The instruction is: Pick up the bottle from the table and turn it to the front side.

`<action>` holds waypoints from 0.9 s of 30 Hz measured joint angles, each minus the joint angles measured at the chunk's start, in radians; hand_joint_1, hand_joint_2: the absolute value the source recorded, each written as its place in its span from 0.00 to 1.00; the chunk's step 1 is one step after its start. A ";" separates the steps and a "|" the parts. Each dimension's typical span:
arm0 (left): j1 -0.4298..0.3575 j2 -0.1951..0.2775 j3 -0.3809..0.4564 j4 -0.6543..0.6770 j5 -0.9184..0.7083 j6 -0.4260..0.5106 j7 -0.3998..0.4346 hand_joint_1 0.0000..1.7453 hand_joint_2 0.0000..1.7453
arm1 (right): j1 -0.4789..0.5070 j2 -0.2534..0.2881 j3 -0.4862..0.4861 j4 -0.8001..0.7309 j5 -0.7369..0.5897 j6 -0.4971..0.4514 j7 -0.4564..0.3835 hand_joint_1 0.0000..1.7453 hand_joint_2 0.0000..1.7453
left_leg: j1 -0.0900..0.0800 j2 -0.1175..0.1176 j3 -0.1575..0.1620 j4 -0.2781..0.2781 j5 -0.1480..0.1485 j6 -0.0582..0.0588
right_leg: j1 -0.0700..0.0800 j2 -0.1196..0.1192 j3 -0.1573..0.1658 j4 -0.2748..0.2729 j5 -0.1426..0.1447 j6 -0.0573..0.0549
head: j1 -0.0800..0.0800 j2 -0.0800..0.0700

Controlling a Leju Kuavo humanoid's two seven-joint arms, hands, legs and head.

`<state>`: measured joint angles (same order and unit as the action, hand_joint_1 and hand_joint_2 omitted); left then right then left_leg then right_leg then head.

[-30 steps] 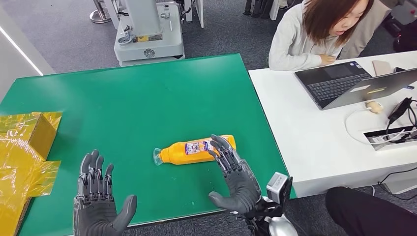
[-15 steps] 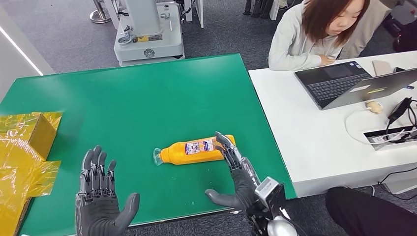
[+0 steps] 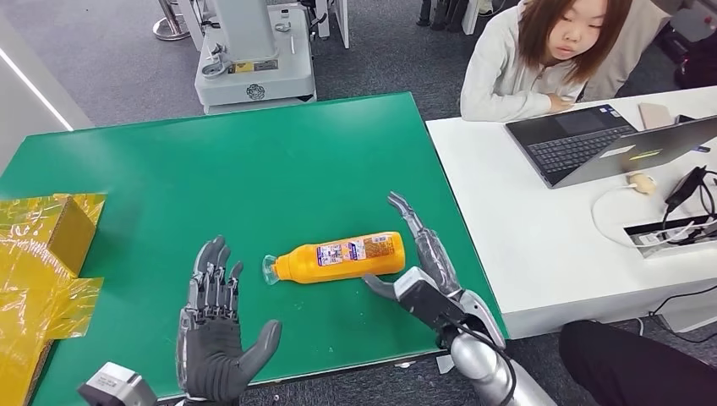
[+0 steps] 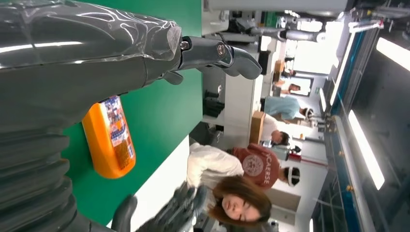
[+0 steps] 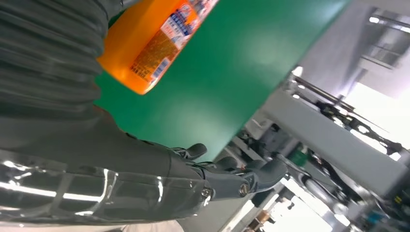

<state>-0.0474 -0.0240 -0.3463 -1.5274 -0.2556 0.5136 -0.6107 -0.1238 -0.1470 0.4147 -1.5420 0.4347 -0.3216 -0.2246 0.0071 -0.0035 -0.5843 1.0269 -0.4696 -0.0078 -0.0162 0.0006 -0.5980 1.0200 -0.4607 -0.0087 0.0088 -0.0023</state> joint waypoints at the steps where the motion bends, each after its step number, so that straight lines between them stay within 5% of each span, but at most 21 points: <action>1: -0.008 -0.002 -0.006 0.009 0.002 -0.004 0.000 0.00 1.00 | -0.025 -0.007 0.005 0.024 0.012 0.010 0.014 0.00 1.00 | 0.000 0.000 0.000 0.000 0.000 0.000 | 0.000 0.000 0.000 0.000 0.000 0.000 | 0.000 0.000; 5: -0.028 -0.008 -0.020 0.040 0.011 -0.016 -0.001 0.00 1.00 | -0.105 -0.027 0.030 0.109 0.043 0.071 0.060 0.00 1.00 | 0.000 0.000 0.000 0.000 0.000 0.000 | 0.000 0.000 0.000 0.000 0.000 0.000 | 0.000 0.000; 15: -0.074 -0.017 -0.056 0.112 0.039 -0.046 -0.001 0.00 1.00 | -0.466 -0.023 0.220 0.521 0.012 0.453 0.107 0.00 1.00 | 0.000 0.000 0.000 0.000 0.002 0.001 | 0.000 0.001 0.000 0.001 0.002 -0.001 | 0.000 0.000; 27: -0.081 -0.017 -0.063 0.145 0.049 -0.044 0.003 0.00 1.00 | -0.703 0.023 0.419 0.796 -0.019 0.589 0.105 0.00 1.00 | 0.000 -0.001 -0.001 0.000 0.002 0.000 | 0.000 -0.001 -0.001 0.001 0.002 -0.001 | 0.000 0.000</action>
<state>-0.1287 -0.0414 -0.4089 -1.3822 -0.2064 0.4698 -0.6076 -0.8266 -0.1238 0.8335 -0.7457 0.4156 0.2672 -0.1199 0.0070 -0.0042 -0.5853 1.0272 -0.4671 -0.0076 -0.0161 0.0000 -0.5987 1.0211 -0.4592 -0.0099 0.0089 -0.0023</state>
